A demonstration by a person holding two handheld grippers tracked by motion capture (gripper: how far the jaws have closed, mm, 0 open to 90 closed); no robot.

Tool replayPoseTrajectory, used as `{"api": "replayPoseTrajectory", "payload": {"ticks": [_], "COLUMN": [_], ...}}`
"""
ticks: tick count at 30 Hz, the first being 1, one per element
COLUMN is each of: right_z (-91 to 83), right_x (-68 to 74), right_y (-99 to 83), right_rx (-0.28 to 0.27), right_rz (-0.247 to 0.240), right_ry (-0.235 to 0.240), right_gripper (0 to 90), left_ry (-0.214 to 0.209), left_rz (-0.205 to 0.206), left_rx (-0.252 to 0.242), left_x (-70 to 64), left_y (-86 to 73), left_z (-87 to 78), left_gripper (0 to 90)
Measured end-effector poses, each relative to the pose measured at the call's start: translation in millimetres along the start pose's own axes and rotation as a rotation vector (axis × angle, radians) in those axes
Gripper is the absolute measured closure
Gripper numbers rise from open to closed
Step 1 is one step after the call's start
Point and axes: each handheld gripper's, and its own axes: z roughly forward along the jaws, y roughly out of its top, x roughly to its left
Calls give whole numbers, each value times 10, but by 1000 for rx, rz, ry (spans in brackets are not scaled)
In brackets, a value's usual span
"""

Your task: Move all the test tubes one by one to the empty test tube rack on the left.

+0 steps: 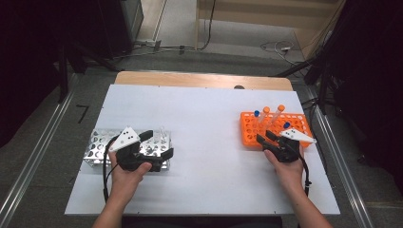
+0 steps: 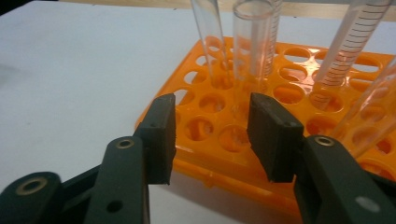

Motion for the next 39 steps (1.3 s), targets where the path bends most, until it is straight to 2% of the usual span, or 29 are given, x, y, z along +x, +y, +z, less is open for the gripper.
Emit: {"api": "replayPoseTrajectory", "payload": {"ticks": [3, 7, 10, 13, 20, 25, 31, 39], "right_z": [31, 104, 139, 173, 222, 215, 98, -91], "right_x": [10, 12, -5, -3, -28, -64, -68, -50], "right_y": [-5, -18, -22, -29, -46, -42, 17, 112], "right_rx": [-10, -11, -34, -52, -79, -85, -134, -170], "right_rz": [-3, -5, 14, 4, -1, -1, -7, -15], "right_ry": [-54, -93, -107, -118, -111, -98, -86, -60], "right_gripper": [542, 582, 624, 646, 725, 741, 742, 743], "left_ry": [2, 1, 1, -3, -5, -5, -3, -9], "left_rz": [3, 1, 3, 4, 10, 9, 12, 21], "left_rx": [-3, -5, -6, -7, 0, 6, 4, 4], "left_x": [-7, -4, -7, -9, -25, -34, -51, -84], "left_y": [7, 8, 9, 4, 0, -10, -9, 3], "left_z": [-7, -15, -14, -5, 19, 42, 48, 53], "left_gripper": [0, 0, 0, 0, 0, 0, 0, 0]}}
